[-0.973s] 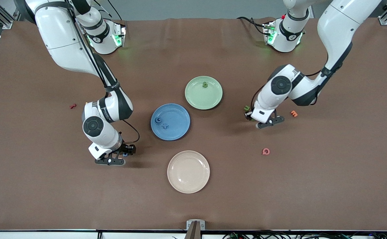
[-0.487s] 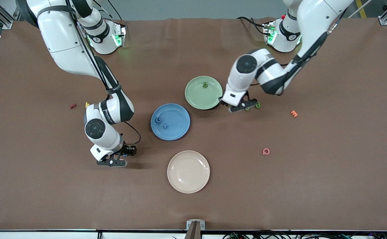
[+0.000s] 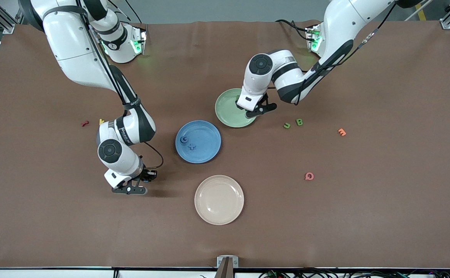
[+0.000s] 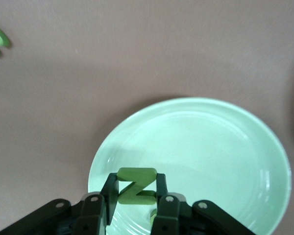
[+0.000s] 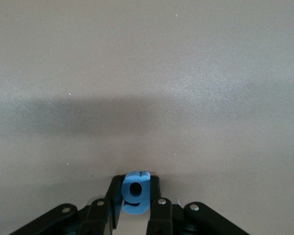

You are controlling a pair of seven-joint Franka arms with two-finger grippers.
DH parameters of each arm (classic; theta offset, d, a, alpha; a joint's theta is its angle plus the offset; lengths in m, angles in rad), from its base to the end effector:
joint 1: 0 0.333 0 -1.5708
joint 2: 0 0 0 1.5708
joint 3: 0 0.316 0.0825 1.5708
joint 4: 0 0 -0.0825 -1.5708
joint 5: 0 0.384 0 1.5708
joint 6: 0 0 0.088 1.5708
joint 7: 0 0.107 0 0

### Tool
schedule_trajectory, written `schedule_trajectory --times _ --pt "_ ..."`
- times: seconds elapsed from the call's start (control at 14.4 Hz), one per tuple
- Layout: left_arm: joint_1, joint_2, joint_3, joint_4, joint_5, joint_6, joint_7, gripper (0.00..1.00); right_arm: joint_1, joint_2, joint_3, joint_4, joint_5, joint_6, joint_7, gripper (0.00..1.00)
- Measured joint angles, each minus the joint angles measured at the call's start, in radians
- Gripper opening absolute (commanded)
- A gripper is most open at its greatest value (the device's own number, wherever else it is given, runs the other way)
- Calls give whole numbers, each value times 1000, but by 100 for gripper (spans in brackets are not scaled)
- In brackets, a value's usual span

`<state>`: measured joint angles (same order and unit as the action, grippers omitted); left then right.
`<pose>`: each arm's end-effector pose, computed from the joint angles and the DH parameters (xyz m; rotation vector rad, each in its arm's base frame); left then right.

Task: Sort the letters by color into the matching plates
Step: 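Drop the g on blue while the left gripper drops the Z on green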

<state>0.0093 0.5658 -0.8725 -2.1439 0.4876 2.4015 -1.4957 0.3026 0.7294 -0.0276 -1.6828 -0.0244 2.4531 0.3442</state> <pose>0.3634 -0.4255 0.2194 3.0895 0.4961 -0.1879 0.6557 0.1870 0.1791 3.1199 -0.0675 0.0772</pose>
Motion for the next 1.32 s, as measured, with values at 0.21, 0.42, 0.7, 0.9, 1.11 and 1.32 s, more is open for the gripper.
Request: schedule_trajectory --times 0.21,0.42,0.7,0.9,1.11,1.32 --pt "-41 26 25 3 0 0 -13 28 1 -4 5 16 2 -72 61 0" --pt "-51 31 26 7 0 0 -18 99 31 -55 41 40 2 -186 265 0" --pt "-48 31 28 13 0 -2 -18 100 130 -134 119 38 3 -241 592 0" --pt "-25 25 29 24 2 -15 -12 99 258 -134 133 10 2 -169 812 0" --pt "36 6 28 30 2 -25 52 99 319 -124 131 -23 1 -110 886 0" --pt "102 -14 28 30 2 -30 135 99 321 -104 123 -30 0 -95 889 2"
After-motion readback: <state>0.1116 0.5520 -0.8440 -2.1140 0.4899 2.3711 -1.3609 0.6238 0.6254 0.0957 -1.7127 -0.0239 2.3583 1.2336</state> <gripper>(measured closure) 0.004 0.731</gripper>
